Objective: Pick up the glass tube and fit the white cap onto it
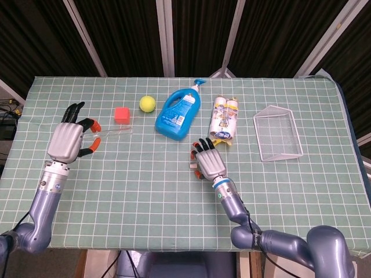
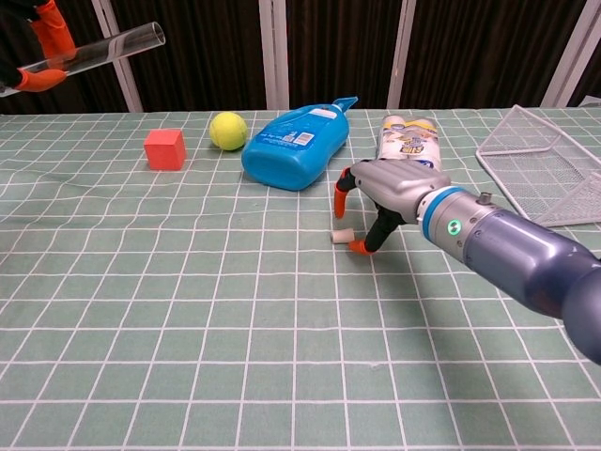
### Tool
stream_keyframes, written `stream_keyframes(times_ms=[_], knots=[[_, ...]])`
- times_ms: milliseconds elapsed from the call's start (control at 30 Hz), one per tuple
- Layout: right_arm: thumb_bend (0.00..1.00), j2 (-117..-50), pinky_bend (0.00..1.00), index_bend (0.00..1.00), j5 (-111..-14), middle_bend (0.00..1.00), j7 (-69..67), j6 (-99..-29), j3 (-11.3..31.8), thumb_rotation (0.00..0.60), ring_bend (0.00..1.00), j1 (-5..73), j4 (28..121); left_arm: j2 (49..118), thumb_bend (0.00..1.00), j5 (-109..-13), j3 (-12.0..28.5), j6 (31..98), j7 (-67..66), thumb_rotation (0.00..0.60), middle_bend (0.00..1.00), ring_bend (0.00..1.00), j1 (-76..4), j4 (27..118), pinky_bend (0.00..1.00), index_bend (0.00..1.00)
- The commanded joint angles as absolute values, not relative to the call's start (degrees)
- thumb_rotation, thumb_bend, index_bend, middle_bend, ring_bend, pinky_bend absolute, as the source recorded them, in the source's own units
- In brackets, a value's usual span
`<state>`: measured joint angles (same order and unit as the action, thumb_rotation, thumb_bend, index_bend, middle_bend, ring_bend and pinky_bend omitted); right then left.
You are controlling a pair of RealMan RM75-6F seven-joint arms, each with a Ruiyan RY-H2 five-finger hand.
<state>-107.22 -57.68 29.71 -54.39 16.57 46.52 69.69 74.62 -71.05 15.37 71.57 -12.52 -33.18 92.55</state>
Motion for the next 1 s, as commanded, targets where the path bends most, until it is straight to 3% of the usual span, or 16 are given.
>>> stream_keyframes(times_ms=[33, 1000], knots=[[0.33, -107.7, 0.04, 0.46, -57.4, 0.19, 29.5, -54.3, 16.5, 0.600, 0.07, 46.8, 68.9, 74.7, 0.63, -71.1, 15.4, 71.5, -12.4, 0.600, 0.51, 0.05, -33.3, 92.3, 0.00, 0.53], [0.39, -109.4, 0.04, 0.49, -57.1, 0.19, 28.9, -54.7, 16.3, 0.600, 0.07, 48.0, 65.6, 74.6, 0.63, -72.2, 14.9, 71.6, -10.3, 0.600, 0.51, 0.05, -33.0, 91.1, 0.00, 0.53]])
